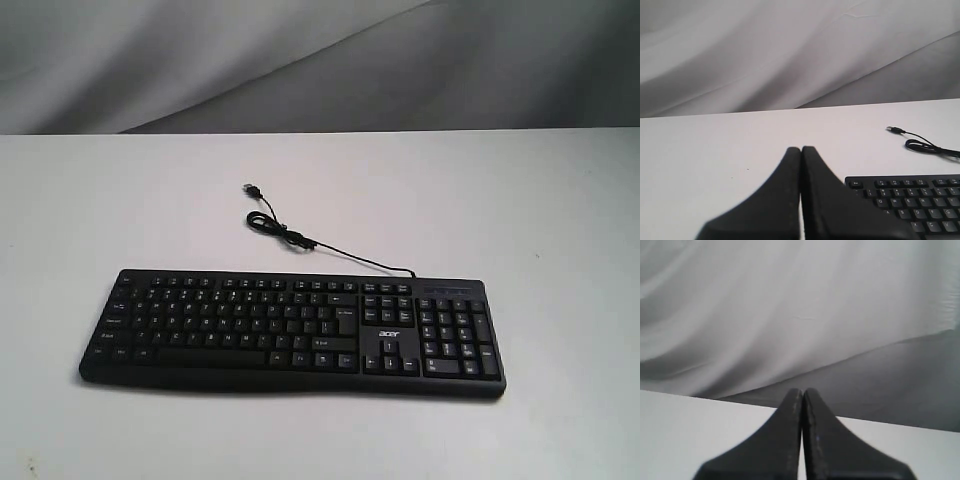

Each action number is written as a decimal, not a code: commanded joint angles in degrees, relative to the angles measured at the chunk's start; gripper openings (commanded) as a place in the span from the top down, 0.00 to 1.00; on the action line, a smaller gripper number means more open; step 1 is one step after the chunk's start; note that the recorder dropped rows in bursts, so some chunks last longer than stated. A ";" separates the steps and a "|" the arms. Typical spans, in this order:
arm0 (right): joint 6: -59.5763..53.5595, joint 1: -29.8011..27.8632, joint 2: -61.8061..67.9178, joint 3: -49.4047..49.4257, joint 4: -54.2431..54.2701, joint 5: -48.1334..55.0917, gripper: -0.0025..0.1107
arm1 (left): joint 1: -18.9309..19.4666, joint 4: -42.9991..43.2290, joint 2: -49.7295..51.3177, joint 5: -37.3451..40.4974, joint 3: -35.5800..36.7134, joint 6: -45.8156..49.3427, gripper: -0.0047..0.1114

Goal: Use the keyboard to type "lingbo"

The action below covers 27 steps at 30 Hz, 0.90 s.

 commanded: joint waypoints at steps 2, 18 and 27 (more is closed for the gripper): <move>2.43 -7.76 -16.46 14.63 -9.90 -1.19 0.98 | -0.31 0.01 -0.28 -0.54 0.28 -0.12 0.96; 3.26 -12.41 -45.42 42.35 -15.12 -2.56 0.98 | -0.31 0.01 -0.28 -0.54 0.28 -0.12 0.96; 4.26 -15.77 -50.87 50.44 -15.02 -2.32 0.98 | -0.31 0.01 -0.28 -0.54 0.28 -0.12 0.96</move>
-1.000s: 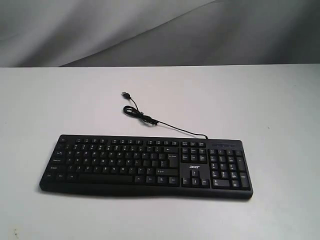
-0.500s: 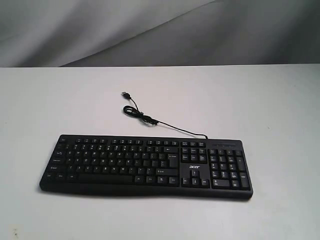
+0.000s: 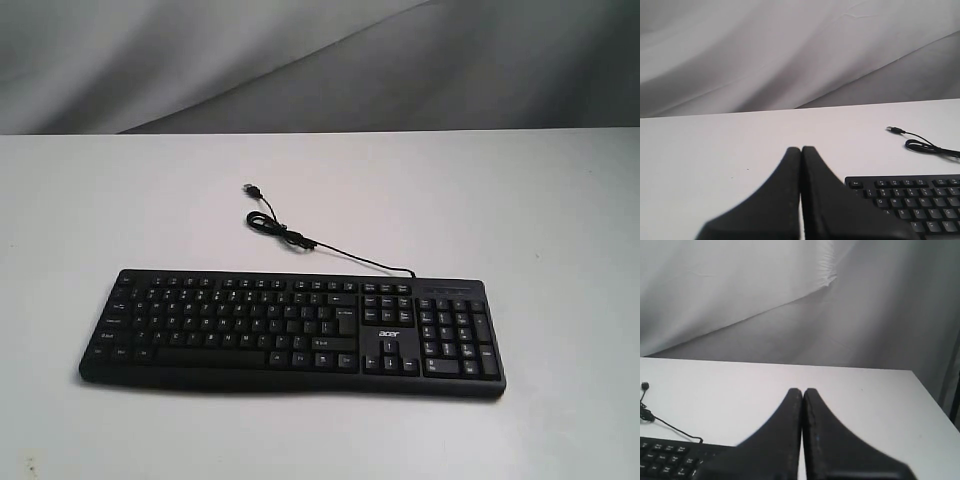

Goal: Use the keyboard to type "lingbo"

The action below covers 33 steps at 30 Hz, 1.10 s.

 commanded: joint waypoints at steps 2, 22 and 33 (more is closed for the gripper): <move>0.85 -2.34 -2.09 5.47 -0.20 -0.54 0.98 | -0.31 0.01 -0.28 -0.54 0.28 -0.12 0.96; 1.52 -4.51 -2.09 6.61 -0.20 6.00 0.98 | -0.31 0.01 -0.28 -0.67 0.28 -0.12 0.96; 1.52 -4.51 -2.09 6.61 -0.20 6.00 0.98 | -0.31 0.01 -0.28 -0.67 0.28 -0.12 0.96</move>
